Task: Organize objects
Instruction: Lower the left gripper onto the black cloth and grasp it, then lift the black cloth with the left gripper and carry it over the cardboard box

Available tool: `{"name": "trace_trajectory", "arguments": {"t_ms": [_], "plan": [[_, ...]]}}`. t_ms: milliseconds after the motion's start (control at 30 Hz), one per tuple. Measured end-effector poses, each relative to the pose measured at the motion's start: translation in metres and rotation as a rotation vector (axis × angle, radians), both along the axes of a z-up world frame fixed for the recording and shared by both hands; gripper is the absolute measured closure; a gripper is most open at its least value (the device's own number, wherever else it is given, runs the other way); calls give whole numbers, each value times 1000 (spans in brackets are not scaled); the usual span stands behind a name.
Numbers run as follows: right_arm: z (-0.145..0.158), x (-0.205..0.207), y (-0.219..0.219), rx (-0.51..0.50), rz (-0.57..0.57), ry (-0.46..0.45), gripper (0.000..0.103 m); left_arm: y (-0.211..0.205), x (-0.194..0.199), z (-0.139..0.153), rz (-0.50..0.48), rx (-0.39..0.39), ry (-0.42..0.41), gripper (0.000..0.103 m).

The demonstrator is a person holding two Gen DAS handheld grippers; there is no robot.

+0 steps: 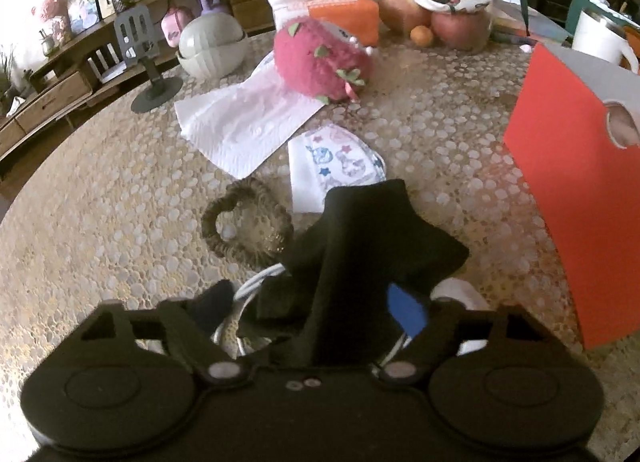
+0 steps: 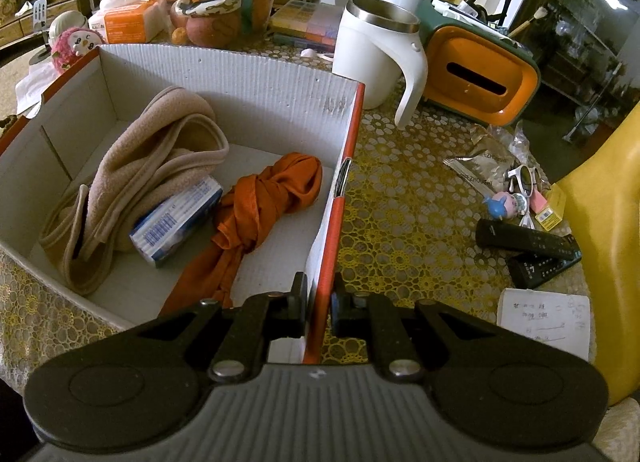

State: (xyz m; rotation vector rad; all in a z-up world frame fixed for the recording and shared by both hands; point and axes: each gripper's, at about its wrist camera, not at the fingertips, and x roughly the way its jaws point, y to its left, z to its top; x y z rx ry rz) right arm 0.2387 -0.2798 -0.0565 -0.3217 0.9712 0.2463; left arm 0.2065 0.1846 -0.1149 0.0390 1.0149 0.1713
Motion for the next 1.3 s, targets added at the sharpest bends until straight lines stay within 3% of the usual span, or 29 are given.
{"name": "trace_trajectory", "arguments": {"t_ms": [100, 167, 300, 367, 467, 667, 867, 1100, 1300], "plan": [[0, 0, 0, 0, -2, 0, 92, 5, 0, -3, 12, -45, 6, 39], [0, 0, 0, -1, -1, -1, 92, 8, -1, -3, 27, -69, 1, 54], [1, 0, 0, -4, 0, 1, 92, 13, -4, 2, 36, -115, -22, 75], [1, 0, 0, -4, -1, 1, 92, 17, -4, 2, 42, -142, -8, 91], [1, 0, 0, -4, -1, 0, 92, 19, -3, 6, 49, -151, -10, 98], [1, 0, 0, -5, 0, 0, 92, 18, -5, 20, 48, -142, -27, 101], [1, 0, 1, -6, 0, 0, 92, 15, -13, 63, 19, -133, -92, 101], [1, 0, 1, -5, 0, -1, 92, -2, -19, 108, -48, -138, -158, 101], [1, 1, 3, -6, 0, 0, 92, -33, -19, 129, -126, -167, -200, 101]]}}
